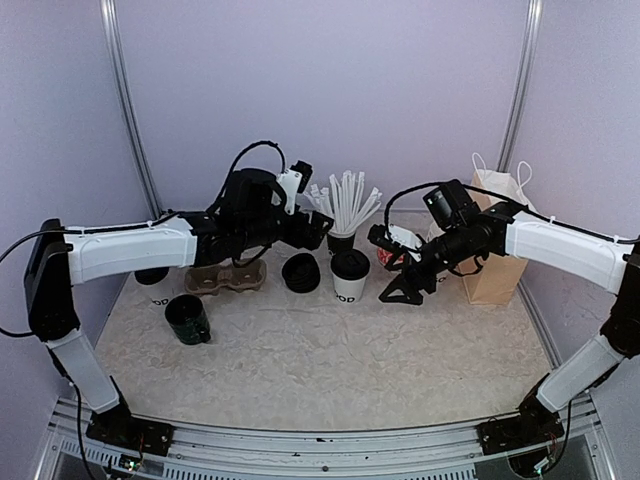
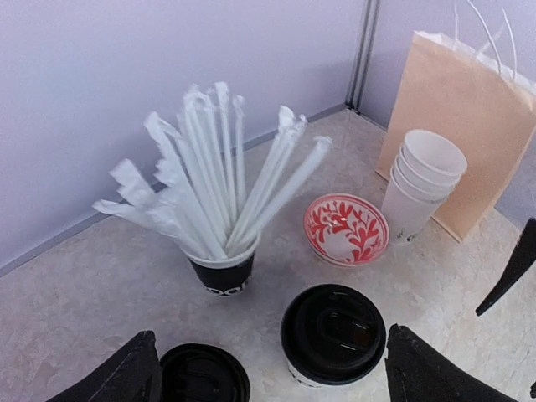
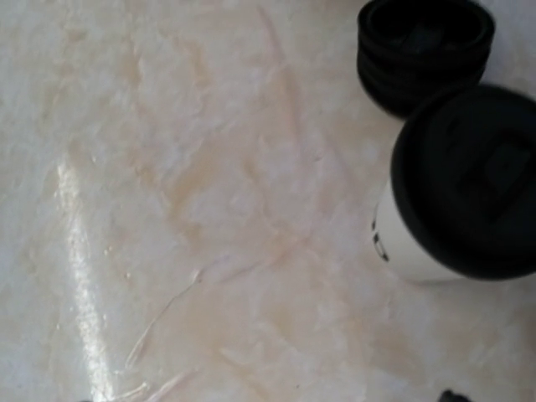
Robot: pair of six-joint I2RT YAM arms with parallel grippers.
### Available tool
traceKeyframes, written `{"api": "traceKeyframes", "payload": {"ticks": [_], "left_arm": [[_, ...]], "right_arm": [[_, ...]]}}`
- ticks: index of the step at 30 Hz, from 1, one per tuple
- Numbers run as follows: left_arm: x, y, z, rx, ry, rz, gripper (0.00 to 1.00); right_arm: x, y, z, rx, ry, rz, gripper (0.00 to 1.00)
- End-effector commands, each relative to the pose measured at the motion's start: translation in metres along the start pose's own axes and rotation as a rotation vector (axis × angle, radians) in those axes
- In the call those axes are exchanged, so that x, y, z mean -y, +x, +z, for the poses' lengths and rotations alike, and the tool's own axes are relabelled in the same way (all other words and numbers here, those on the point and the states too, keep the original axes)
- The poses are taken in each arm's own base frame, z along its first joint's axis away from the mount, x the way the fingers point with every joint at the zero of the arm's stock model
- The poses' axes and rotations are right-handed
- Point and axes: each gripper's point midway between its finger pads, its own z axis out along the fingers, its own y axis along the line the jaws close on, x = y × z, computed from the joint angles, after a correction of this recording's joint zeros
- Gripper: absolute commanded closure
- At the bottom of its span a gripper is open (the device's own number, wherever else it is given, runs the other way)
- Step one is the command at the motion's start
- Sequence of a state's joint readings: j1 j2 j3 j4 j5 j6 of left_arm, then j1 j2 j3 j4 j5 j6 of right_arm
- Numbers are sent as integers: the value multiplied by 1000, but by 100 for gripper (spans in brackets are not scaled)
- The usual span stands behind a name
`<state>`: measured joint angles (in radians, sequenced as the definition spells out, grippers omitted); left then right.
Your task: Pack the takeout coffee
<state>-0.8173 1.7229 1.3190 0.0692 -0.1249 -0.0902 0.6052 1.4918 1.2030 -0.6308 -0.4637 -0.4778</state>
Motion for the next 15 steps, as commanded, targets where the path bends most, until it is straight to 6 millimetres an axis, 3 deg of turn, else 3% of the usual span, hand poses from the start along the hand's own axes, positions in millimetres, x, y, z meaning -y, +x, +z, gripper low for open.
{"api": "traceKeyframes", "payload": {"ticks": [1,7,15], "left_arm": [[-76,23,-26,-232,-166,-180,19],[-135,78,-57,-441,-335,-181,28],[-205,149,-79,-652,-537,-219,69]], "right_arm": [[2,-11,-12,28,9,-10,13],[2,-12,-10,35,2,-16,13],[-4,-10,-6,41,-38,-12,13]]}}
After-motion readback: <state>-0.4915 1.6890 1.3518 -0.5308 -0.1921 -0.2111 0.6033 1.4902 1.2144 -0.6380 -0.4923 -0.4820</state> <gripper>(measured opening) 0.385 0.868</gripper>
